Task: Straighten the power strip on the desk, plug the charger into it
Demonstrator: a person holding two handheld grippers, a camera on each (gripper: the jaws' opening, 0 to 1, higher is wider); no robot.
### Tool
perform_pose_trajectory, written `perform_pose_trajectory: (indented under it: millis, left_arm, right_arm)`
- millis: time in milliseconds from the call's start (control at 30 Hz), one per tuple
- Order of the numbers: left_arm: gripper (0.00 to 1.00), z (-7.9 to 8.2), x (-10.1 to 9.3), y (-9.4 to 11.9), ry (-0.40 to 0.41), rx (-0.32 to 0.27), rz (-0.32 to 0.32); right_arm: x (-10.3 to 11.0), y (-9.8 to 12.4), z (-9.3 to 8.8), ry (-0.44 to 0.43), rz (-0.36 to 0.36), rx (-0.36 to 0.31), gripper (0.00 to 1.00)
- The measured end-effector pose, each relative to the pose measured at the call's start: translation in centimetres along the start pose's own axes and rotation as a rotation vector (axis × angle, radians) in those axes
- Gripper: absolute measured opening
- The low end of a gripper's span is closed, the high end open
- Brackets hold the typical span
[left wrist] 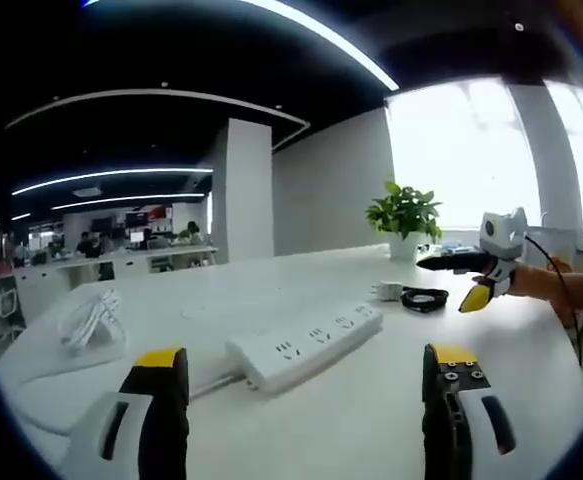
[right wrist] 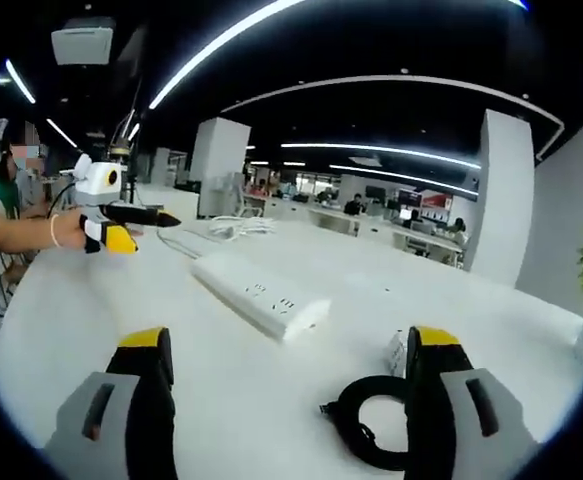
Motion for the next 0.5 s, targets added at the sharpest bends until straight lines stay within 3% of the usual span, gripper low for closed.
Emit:
perform_pose_trajectory:
  millis: [200, 500]
  left_arm:
    - [0.99, -0.4, 0.1, 0.4, -0.012, 0.008, 0.009]
    - [0.99, -0.4, 0.0, 0.9, 0.001, 0.004, 0.016]
  right_arm:
    - [-0.7, 0.7, -0.9, 0.004, -0.003, 0.041, 0.93]
    - [-1.8, 1.5, -2.0, -0.065, -0.01, 0.05, 0.9]
Point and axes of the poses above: the point that each gripper's makers call its tool centre point, and the gripper's own axes: y roughly backward along the fingers, x roughly to its left, z roughly out of its top, the point moved 6 cm from there along y, roughly backward along the fingers, and after that the axes turned 8 degrees about y, right-handed, at the moved point
